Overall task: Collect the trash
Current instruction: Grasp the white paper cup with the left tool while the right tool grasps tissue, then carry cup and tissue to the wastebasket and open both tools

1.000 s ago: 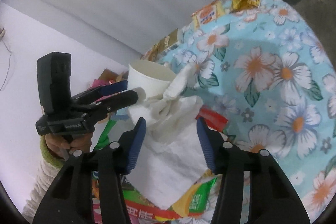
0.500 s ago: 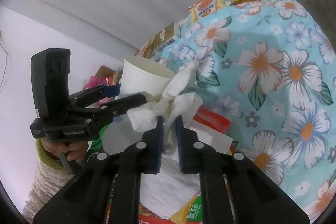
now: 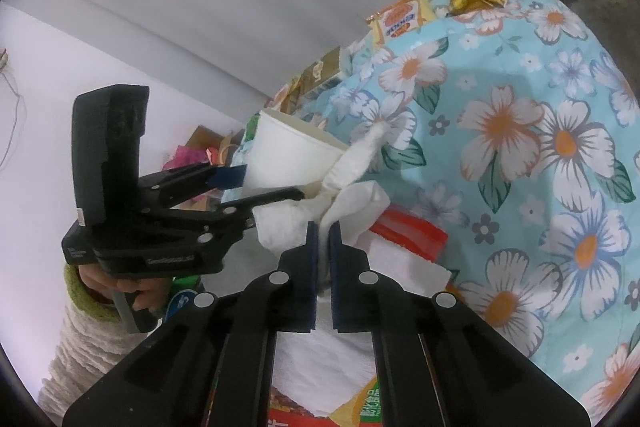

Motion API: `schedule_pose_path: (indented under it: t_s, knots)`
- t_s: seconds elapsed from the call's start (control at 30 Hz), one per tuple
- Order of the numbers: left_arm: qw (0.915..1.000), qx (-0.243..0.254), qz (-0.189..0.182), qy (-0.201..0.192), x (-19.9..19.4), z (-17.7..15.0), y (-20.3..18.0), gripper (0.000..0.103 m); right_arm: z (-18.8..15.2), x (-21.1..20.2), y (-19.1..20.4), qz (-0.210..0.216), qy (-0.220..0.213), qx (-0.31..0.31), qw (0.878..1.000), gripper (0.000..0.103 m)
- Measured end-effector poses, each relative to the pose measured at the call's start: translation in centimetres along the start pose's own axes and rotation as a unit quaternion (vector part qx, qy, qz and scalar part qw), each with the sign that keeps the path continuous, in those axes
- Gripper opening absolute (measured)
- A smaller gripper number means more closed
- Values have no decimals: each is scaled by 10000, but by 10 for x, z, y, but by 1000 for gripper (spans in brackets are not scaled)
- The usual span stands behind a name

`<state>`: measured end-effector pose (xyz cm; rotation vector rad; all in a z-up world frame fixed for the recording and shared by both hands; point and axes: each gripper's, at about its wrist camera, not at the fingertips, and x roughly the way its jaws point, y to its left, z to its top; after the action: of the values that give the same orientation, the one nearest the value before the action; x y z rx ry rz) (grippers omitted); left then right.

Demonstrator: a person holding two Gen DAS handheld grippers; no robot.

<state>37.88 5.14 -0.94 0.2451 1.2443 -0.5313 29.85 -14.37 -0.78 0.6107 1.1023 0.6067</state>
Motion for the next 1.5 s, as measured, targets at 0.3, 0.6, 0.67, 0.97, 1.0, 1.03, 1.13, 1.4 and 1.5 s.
schedule_pose_path:
  t_s: [0.3, 0.6, 0.67, 0.97, 1.0, 1.03, 1.13, 1.4, 1.5]
  knots:
    - [9981, -374, -140, -480, -26, -5, 11, 56, 6, -23, 7, 313, -312, -67, 9990, 3]
    - [9916, -476, -31, -1201, -76, -14, 1, 56, 12, -59, 17, 607, -779, -123, 9950, 3]
    - [9895, -449, 28, -1373, -86, -17, -5, 56, 12, -65, 18, 654, -852, -121, 9941, 3]
    - [9799, -497, 66, -1931, -123, -38, -19, 56, 10, -96, 24, 829, -1233, -133, 9888, 3]
    - [9791, -497, 54, -1971, -125, -40, -21, 56, 10, -100, 25, 858, -1270, -134, 9881, 3]
    - [9780, -495, 47, -2028, -128, -43, -24, 56, 10, -103, 26, 871, -1293, -134, 9877, 3]
    - [9757, -477, 36, -2140, -133, -50, -29, 56, 9, -116, 30, 874, -1422, -168, 9858, 3]
    - [9706, -569, -206, -2329, -143, -65, -38, 56, -3, -157, 44, 850, -1779, -300, 9799, 3]
    - [9683, -559, -284, -2417, -146, -71, -43, 56, -4, -172, 47, 850, -1922, -308, 9772, 3]
